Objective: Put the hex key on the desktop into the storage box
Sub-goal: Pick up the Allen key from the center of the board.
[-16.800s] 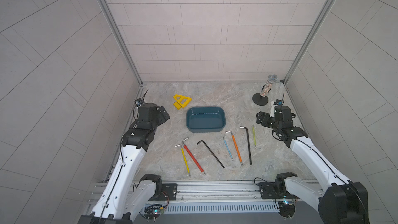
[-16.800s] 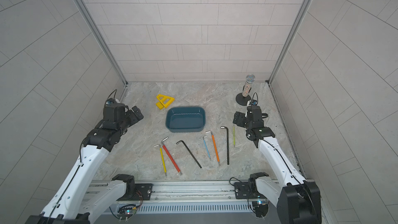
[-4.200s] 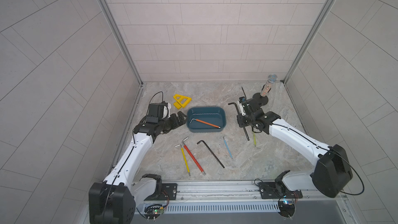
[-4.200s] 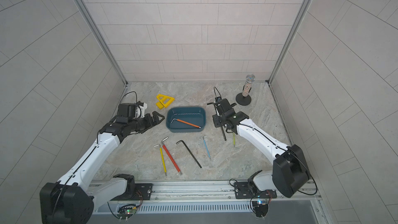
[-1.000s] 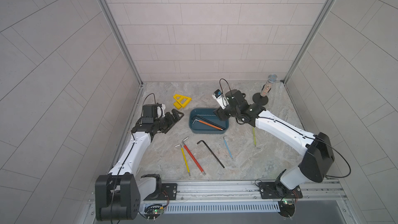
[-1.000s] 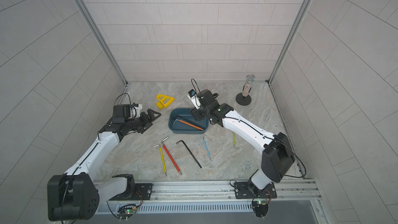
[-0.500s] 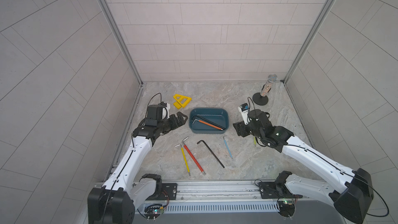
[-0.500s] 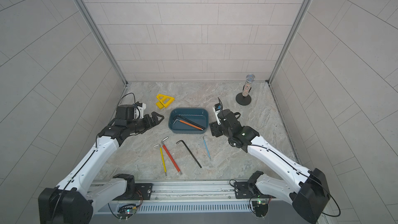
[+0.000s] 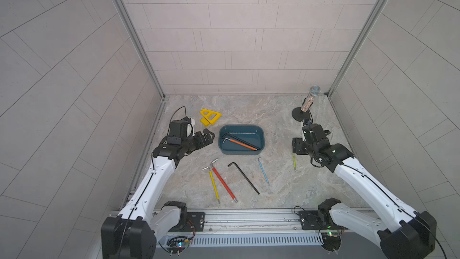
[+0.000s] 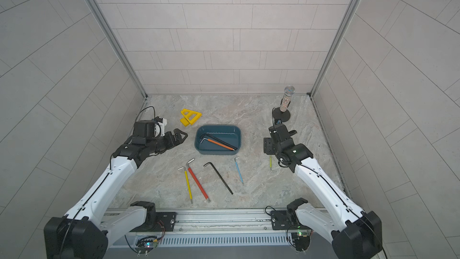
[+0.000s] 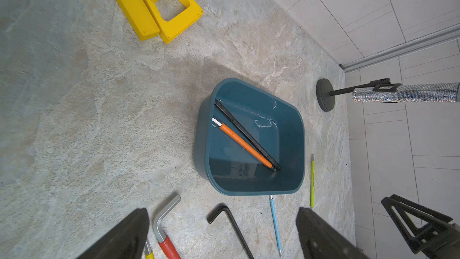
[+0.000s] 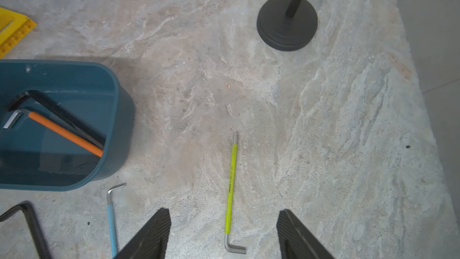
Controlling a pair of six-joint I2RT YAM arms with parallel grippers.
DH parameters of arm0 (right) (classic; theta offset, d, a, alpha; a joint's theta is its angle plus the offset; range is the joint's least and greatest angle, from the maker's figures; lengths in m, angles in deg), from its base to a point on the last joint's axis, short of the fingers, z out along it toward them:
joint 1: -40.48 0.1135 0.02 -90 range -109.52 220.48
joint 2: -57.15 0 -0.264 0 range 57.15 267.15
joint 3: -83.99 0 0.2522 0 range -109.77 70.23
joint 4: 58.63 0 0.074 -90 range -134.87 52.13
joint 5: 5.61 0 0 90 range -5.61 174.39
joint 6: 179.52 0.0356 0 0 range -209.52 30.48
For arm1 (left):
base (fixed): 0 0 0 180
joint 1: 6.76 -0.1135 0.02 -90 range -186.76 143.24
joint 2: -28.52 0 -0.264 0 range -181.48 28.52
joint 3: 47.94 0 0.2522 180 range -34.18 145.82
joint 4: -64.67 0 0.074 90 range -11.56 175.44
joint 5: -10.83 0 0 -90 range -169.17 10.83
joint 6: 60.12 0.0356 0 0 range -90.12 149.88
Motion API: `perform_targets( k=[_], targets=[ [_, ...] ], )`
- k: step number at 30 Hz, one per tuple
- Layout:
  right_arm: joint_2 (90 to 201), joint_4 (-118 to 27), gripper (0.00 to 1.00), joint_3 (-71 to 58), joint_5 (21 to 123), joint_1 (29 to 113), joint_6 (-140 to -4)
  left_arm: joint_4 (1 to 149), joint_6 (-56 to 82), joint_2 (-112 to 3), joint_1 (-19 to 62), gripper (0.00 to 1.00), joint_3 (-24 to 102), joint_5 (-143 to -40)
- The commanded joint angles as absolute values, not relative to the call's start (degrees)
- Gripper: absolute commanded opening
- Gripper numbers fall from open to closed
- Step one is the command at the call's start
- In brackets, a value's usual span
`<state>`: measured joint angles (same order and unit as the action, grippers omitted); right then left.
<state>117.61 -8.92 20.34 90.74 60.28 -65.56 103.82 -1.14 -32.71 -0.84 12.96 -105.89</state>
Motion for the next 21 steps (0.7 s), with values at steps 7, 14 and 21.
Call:
perform_targets(
  k=[7,14,21],
  targets=[
    [132.4,-9.3,0.62,17.4,85.8,57.8,-62.2,104.4,-0.8,-32.0,-0.7,1.00,14.0,-107.5],
    [137.5,-11.8,0.56,20.0,84.4,56.5,-59.7,103.5,-1.6,-31.3,-0.7,1.00,13.5,-108.8],
    [138.3,-12.3,0.52,22.7,85.6,56.6,-58.3,103.0,-1.9,-31.2,-0.7,1.00,13.5,-109.7]
  ],
)
